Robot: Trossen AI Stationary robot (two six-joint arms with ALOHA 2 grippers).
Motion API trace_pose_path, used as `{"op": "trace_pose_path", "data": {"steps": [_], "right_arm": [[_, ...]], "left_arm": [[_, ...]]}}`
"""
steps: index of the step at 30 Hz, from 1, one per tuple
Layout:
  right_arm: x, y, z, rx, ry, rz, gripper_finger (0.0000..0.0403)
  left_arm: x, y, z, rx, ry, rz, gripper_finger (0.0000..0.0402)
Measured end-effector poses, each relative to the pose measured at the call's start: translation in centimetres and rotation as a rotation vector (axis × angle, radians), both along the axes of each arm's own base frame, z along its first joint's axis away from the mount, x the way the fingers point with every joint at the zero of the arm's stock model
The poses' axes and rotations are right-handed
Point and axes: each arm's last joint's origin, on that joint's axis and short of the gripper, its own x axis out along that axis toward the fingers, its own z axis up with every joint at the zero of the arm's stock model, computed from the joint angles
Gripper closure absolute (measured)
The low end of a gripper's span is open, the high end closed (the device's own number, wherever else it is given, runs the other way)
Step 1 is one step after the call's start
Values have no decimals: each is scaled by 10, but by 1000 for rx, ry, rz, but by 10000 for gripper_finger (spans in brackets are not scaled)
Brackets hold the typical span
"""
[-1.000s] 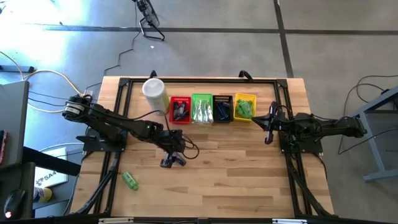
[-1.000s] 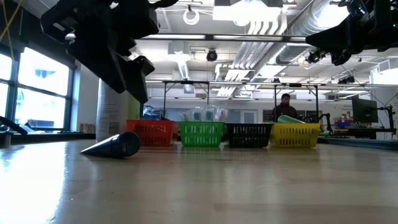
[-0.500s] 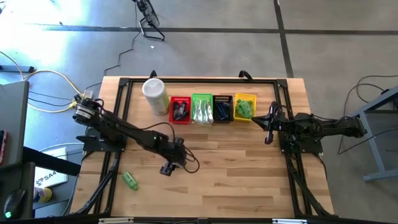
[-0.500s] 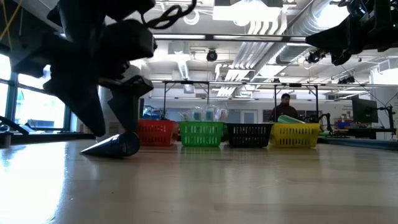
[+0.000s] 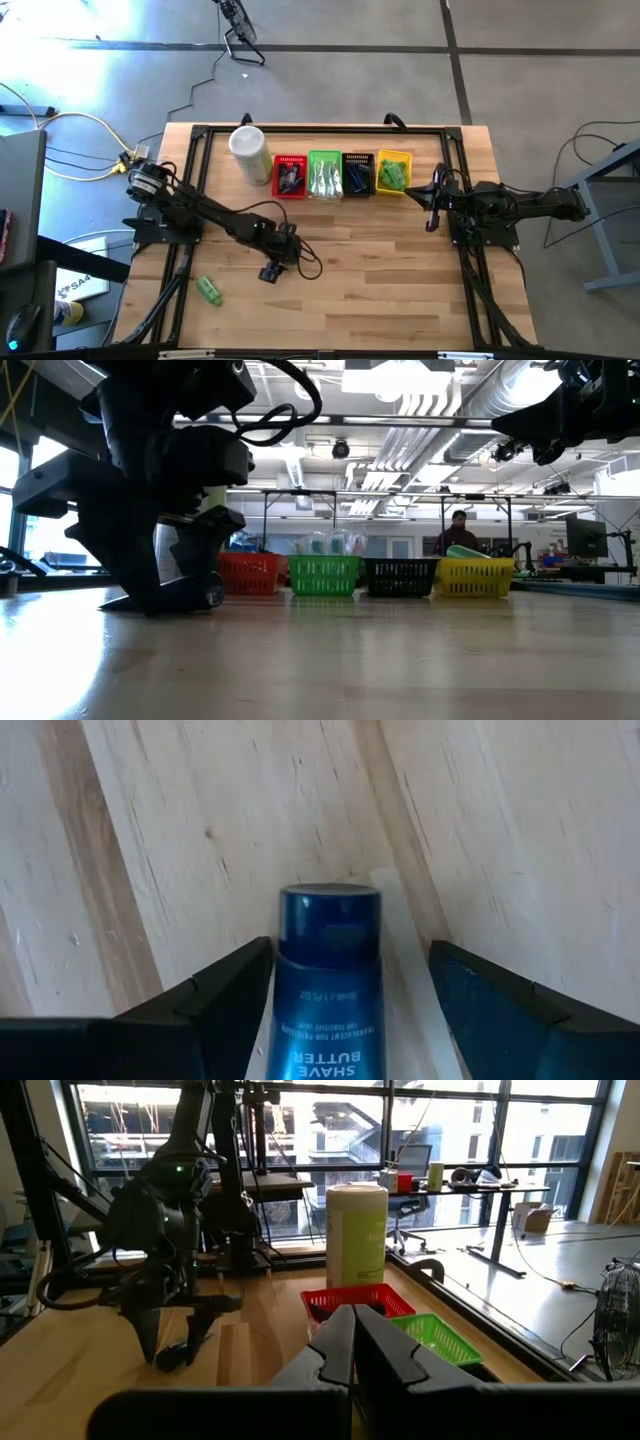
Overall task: Pick & Place Travel size toiletries
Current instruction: Put the blue shave cream into the red bin
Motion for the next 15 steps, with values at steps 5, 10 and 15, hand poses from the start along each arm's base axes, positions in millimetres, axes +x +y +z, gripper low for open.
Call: {"op": "trace_pose_path", "data": {"steps": [5,10,15], "right_arm": [[0,0,0,0,0,0,400],[0,0,0,0,0,0,401],[0,0,0,0,0,-1,401]], "left_arm": [[0,0,0,8,0,4,132],[0,0,-1,5,2,6,132],[0,0,-1,0,5,17,132]]}}
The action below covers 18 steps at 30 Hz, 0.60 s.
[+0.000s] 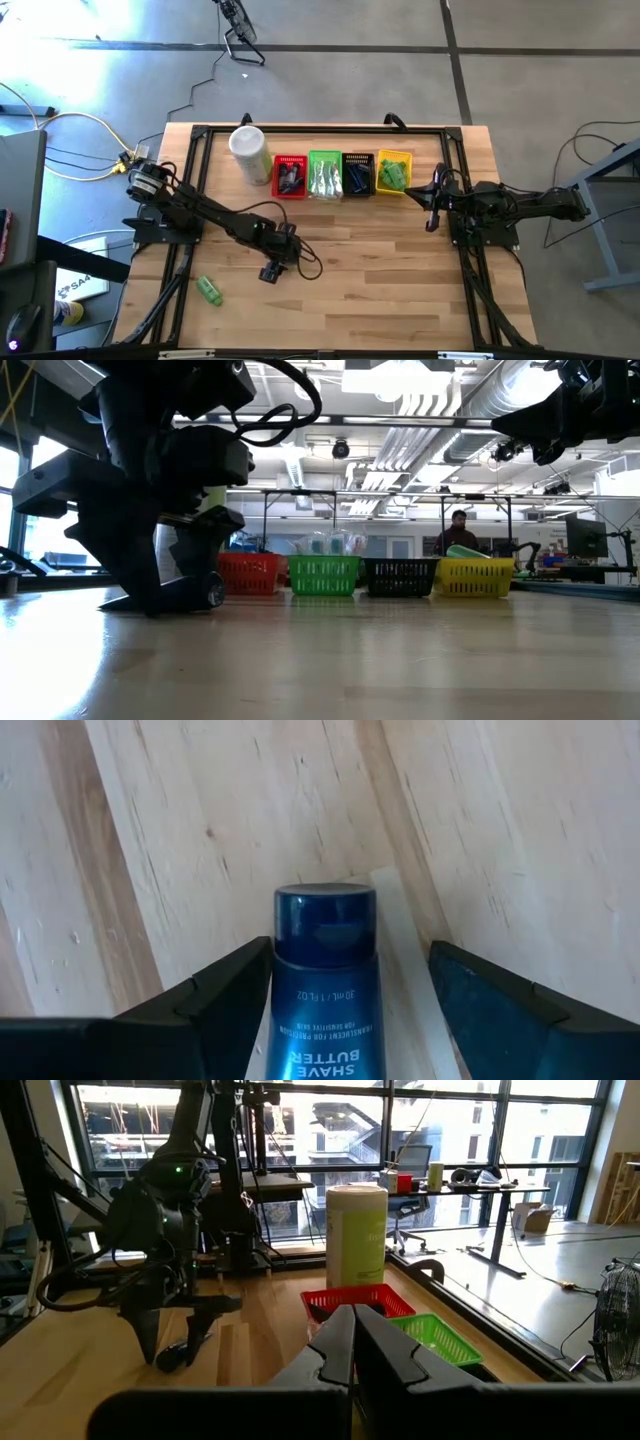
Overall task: Pick & Place Travel size toiletries
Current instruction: Put the blue shave cream into the red bin
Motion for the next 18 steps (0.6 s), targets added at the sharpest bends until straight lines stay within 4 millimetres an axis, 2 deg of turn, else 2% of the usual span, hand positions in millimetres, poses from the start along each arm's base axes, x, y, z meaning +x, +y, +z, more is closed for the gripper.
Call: {"op": "trace_pose_path", "data": {"steps": [4,12,18], "right_arm": [[0,0,0,0,0,1,401],[0,0,0,0,0,0,401],[0,0,0,0,0,0,401]], "left_arm": [[0,0,0,-2,1,7,140],[0,0,-1,-3,1,15,209],[0,0,-1,-4,1,15,236]]}}
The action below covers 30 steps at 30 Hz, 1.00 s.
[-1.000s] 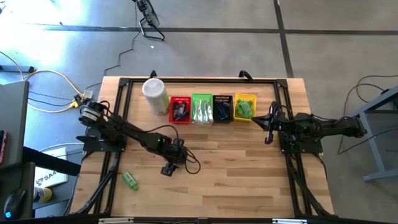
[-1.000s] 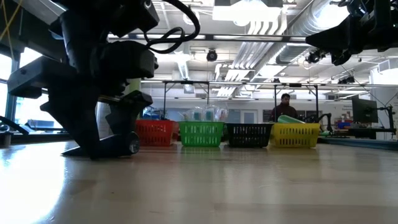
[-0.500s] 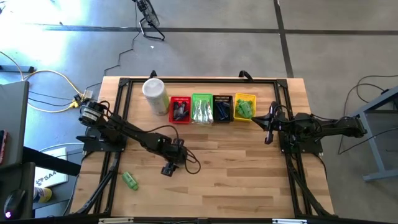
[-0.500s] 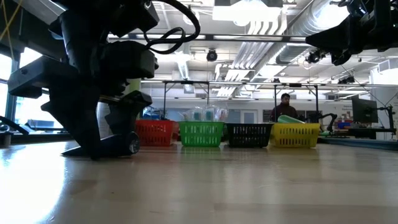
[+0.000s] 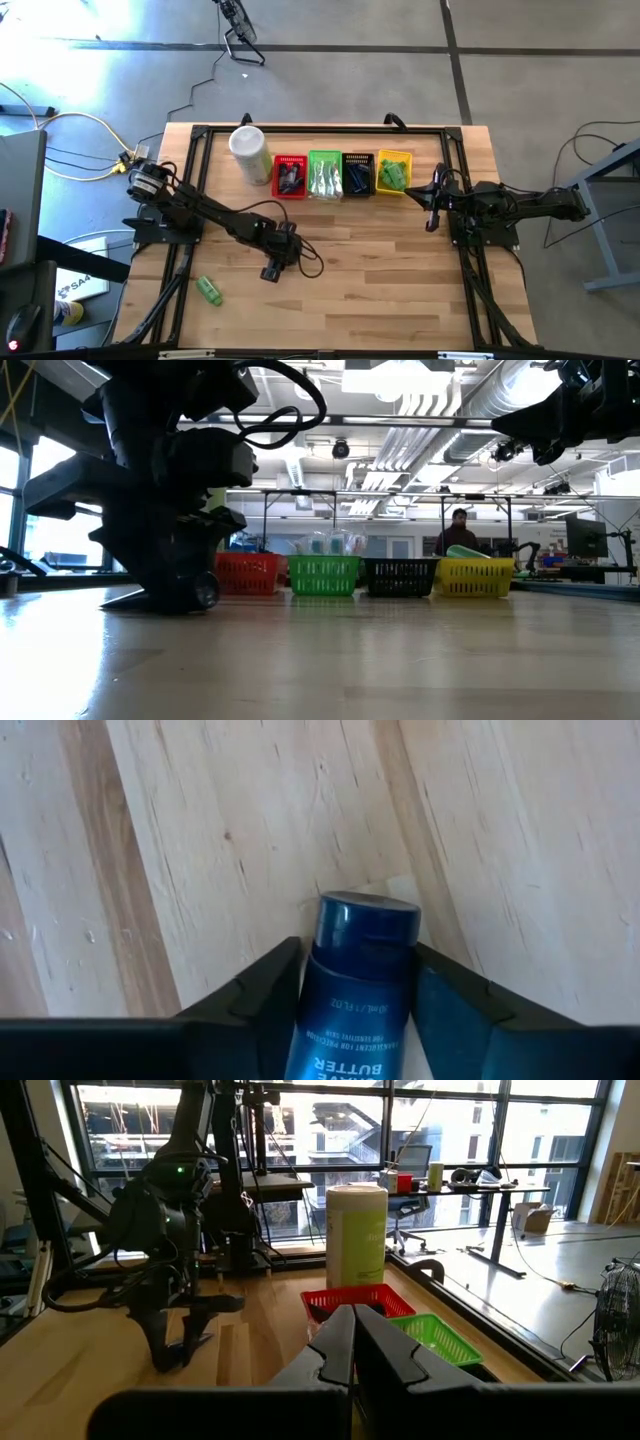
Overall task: Pick & Place Travel size toiletries
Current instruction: Put the blue shave cream into the red bin
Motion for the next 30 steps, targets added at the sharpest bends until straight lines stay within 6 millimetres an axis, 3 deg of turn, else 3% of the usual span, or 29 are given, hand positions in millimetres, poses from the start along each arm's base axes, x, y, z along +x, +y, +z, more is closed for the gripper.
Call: {"op": "trace_pose_path", "data": {"steps": [30], "right_arm": [[0,0,0,0,0,0,401]], "left_arm": [[0,0,0,-14,4,22,248]]}}
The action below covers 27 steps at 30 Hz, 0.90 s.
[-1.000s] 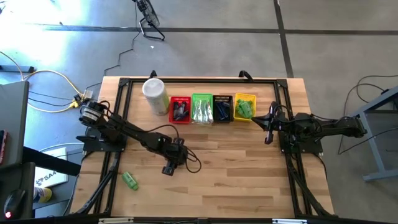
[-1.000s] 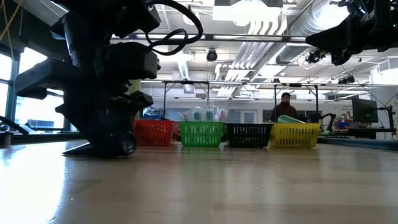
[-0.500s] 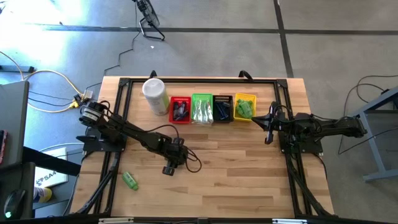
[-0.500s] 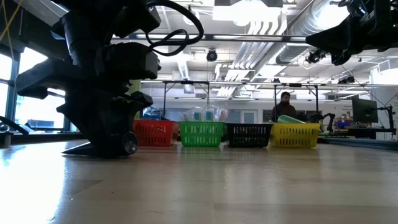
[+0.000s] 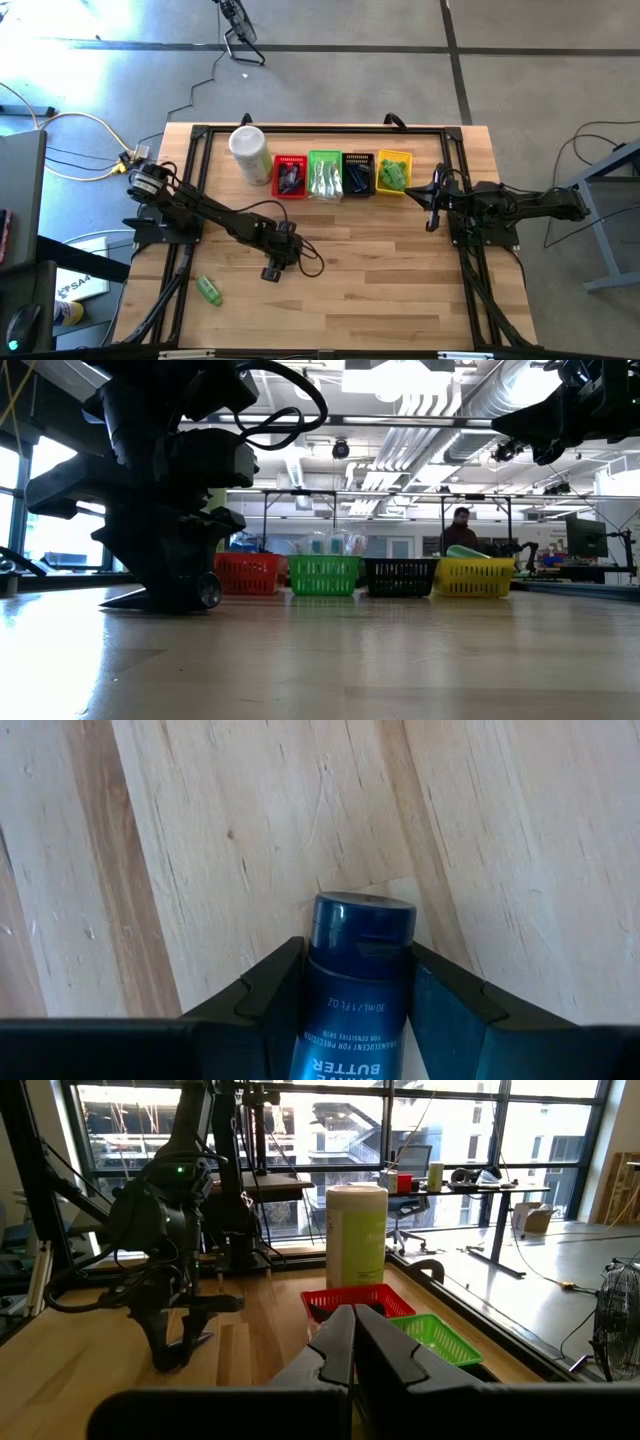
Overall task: Pick & Place Travel size toiletries
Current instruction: Put the blue shave cream into the red bin
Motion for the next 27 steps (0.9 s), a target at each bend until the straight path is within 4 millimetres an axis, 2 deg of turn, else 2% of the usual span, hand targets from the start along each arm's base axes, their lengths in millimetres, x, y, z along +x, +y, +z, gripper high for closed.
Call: {"op": "trace_pose_path", "data": {"steps": [17,27], "right_arm": [[0,0,0,0,1,0,400],[0,0,-1,0,5,0,400]], "left_arm": [[-3,2,7,23,-22,14,248],[-10,6,29,65,-78,50,248]]}}
